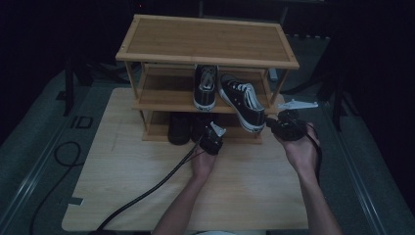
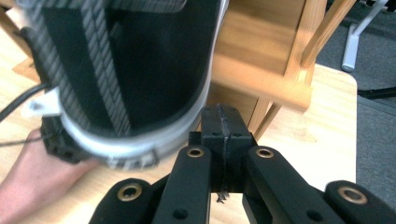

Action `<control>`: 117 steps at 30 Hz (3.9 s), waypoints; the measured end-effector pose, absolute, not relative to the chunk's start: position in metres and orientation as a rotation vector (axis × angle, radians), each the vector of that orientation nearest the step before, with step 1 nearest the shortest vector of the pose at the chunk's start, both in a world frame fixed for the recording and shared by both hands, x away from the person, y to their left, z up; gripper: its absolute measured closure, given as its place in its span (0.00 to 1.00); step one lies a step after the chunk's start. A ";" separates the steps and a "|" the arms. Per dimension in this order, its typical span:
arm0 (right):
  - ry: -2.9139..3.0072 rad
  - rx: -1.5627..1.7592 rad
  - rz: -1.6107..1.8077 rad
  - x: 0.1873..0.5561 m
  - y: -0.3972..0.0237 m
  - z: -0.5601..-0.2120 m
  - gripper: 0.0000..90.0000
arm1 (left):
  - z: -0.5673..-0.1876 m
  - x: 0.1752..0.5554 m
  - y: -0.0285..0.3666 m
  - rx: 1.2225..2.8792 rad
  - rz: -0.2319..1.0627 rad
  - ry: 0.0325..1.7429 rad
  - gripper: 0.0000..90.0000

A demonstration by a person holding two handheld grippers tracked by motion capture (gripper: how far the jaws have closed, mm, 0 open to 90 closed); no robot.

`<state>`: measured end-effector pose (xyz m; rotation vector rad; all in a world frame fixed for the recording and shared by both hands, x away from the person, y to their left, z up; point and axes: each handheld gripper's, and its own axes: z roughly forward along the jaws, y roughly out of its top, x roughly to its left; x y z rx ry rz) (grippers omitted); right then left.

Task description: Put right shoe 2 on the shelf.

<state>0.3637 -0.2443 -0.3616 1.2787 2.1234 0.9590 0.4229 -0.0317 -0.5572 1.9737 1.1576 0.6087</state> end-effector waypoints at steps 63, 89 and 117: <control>2.221 1.091 1.126 0.339 -0.197 -0.370 1.00 | -0.557 0.423 -0.032 1.970 0.614 1.161 1.00; 2.226 1.077 1.155 0.347 -0.184 -0.369 1.00 | -0.557 0.423 -0.032 1.972 0.612 1.162 1.00; 2.236 1.122 1.162 0.365 -0.175 -0.375 1.00 | -0.557 0.423 -0.032 1.971 0.614 1.164 1.00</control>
